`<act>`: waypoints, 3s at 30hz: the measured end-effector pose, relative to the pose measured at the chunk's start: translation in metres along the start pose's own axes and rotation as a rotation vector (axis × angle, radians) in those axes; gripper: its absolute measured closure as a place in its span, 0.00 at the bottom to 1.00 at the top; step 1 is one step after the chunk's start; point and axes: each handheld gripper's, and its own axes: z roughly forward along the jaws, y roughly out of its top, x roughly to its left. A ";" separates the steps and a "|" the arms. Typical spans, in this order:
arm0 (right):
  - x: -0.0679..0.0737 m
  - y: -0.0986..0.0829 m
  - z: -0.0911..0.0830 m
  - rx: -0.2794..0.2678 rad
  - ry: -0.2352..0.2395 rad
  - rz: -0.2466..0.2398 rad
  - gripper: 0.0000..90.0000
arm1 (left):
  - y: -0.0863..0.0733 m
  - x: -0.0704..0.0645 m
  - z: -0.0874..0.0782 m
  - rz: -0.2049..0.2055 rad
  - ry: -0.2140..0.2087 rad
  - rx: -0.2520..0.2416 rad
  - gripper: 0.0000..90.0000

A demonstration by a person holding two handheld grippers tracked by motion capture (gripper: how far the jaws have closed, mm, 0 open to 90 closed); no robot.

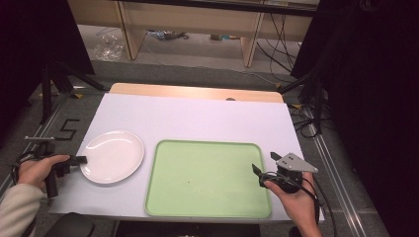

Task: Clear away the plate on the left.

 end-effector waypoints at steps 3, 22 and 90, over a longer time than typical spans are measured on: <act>-0.001 0.000 0.000 -0.007 -0.007 -0.009 0.27 | 0.001 -0.002 -0.001 0.005 -0.023 -0.002 0.89; -0.001 0.000 0.000 -0.006 -0.013 -0.010 0.27 | 0.005 -0.014 -0.018 0.026 -0.165 -0.095 0.97; -0.003 -0.001 0.000 -0.014 -0.012 -0.004 0.27 | 0.007 -0.054 0.003 -0.032 -0.348 -0.062 0.96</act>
